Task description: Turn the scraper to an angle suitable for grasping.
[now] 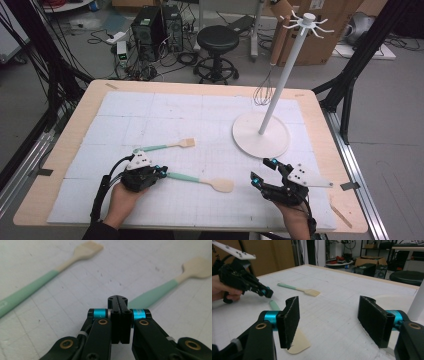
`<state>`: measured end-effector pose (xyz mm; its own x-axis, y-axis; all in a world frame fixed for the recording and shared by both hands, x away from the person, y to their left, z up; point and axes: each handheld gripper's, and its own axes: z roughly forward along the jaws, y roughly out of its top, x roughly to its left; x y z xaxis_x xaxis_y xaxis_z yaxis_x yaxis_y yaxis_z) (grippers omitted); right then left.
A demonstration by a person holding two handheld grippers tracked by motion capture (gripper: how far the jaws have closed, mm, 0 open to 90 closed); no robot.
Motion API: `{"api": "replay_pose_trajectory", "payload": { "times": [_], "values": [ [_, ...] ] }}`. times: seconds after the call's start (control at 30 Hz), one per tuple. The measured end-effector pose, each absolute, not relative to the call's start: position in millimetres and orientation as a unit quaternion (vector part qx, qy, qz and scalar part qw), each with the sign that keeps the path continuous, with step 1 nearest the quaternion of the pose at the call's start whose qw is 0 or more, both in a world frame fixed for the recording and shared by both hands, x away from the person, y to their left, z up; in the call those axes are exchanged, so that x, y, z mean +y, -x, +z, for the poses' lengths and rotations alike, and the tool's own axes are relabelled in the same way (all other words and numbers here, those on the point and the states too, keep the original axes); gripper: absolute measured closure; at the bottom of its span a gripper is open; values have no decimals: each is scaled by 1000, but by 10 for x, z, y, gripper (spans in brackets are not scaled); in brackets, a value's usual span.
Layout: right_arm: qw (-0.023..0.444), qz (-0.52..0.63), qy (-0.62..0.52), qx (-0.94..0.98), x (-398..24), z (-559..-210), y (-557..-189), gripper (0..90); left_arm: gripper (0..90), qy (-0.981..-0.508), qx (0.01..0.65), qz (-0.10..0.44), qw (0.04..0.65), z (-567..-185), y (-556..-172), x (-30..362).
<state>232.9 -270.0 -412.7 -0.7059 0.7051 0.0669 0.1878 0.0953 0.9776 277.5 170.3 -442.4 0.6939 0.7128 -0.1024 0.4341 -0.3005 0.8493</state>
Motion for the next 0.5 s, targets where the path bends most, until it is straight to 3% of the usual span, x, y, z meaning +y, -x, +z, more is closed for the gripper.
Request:
{"api": "replay_pose_trajectory", "payload": {
  "times": [0.23,0.5],
  "values": [
    [222,582,-329,710,-2666,-4132,-2340,213,668,-739,362,177,539,-4274,-2698,1985],
    [224,575,-319,720,-2613,-4057,-2323,164,366,-685,355,197,605,-4154,-2576,2291]
  ]
}}
